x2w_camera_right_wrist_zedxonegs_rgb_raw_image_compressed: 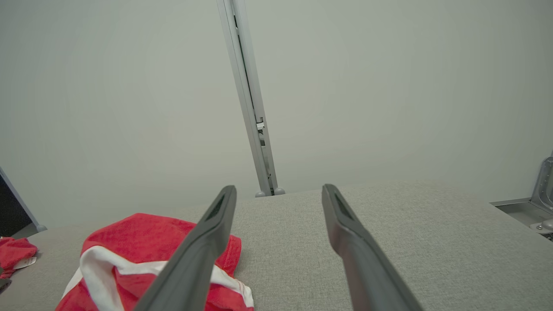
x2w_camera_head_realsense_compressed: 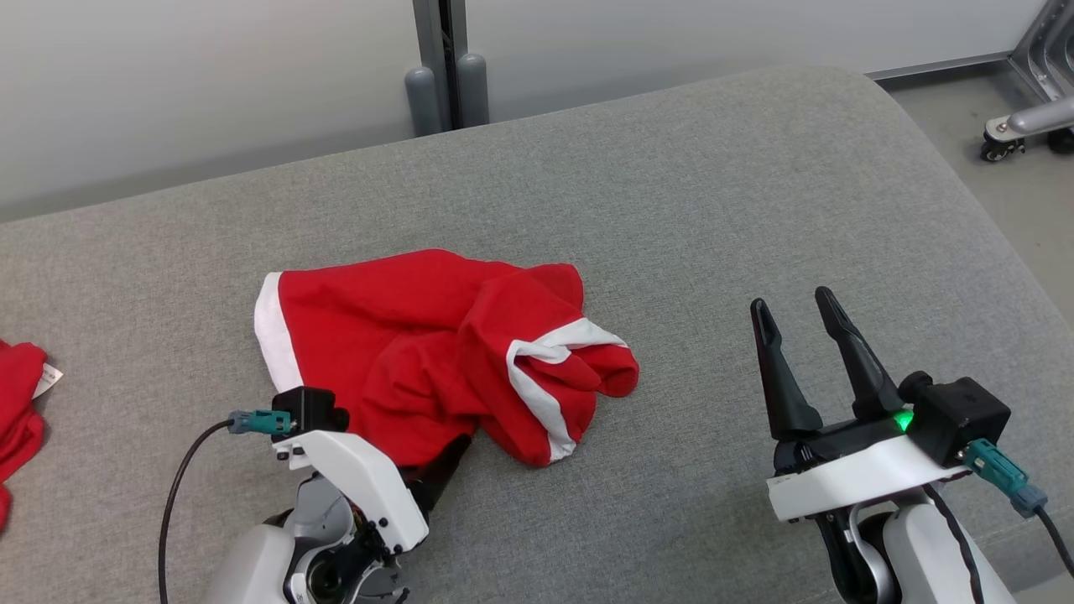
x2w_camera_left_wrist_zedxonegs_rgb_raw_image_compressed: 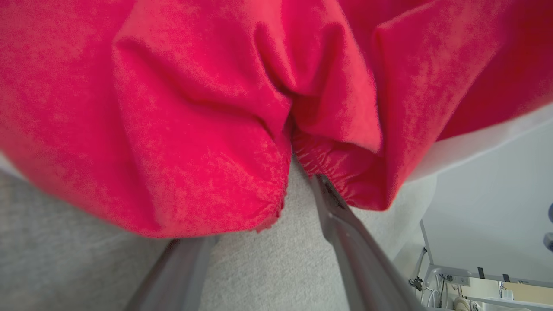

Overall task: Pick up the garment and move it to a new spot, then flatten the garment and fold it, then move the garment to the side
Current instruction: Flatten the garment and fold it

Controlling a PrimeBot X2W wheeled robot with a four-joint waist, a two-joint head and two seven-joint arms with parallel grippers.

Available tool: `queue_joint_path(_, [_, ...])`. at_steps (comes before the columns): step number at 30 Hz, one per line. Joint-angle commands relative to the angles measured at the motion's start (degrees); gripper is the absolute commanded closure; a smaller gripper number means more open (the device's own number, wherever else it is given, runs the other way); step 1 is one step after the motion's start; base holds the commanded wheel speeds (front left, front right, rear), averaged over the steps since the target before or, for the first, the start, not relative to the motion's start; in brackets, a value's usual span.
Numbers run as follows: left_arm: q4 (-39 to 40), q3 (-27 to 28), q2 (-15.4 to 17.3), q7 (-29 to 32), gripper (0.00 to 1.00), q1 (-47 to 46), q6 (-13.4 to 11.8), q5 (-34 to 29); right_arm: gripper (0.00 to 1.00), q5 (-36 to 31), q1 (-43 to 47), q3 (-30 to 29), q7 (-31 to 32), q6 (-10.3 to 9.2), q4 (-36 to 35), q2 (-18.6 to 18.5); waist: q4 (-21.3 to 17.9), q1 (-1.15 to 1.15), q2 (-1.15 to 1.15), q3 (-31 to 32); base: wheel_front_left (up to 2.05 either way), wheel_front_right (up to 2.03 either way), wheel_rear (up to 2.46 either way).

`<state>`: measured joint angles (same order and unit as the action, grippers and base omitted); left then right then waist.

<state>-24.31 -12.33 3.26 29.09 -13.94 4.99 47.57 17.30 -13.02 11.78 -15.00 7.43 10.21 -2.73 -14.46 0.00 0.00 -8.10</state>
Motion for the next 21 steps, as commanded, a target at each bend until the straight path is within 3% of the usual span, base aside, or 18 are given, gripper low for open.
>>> queue_joint_path(1, [-0.68, -0.05, 0.29, -0.73, 0.55, -1.36, 0.34, 0.51, 0.0, 0.27, -0.45, -0.06, -0.27, 0.11, -0.01, -0.3, -0.09, 0.0, 0.0, -0.11, 0.0, 0.0, 0.0])
queue_joint_path(2, [-1.23, -0.17, 0.27, -1.47, 1.0, -2.0, 0.54, 0.15, 0.0, 0.31, -0.49, -0.07, -0.27, 0.11, 0.02, -0.3, -0.11, 0.0, 0.0, -0.13, 0.0, 0.0, 0.0])
queue_joint_path(8, [-0.56, -2.92, 3.11, -1.64, 1.0, -3.38, 1.83, -1.74, 0.0, 0.3, 0.2, -0.6, -0.27, 0.11, 0.34, -0.29, 0.4, 0.0, 0.0, 0.63, 0.0, 0.0, 0.0])
queue_joint_path(17, [12.49, -10.02, 22.95, 16.88, 1.0, -10.62, 2.46, 3.27, 0.0, 1.3, -1.06, -0.52, -0.27, 0.11, -0.65, -0.32, 1.14, 0.0, 0.0, -1.74, 0.0, 0.0, 0.0])
queue_joint_path(21, [14.1, -11.67, 30.08, 21.2, 1.0, -16.1, 2.47, 7.51, 0.0, 2.09, -2.29, 0.16, -0.28, 0.11, -0.88, -0.31, -0.05, 0.0, 0.0, -3.81, 0.0, 0.0, 0.0])
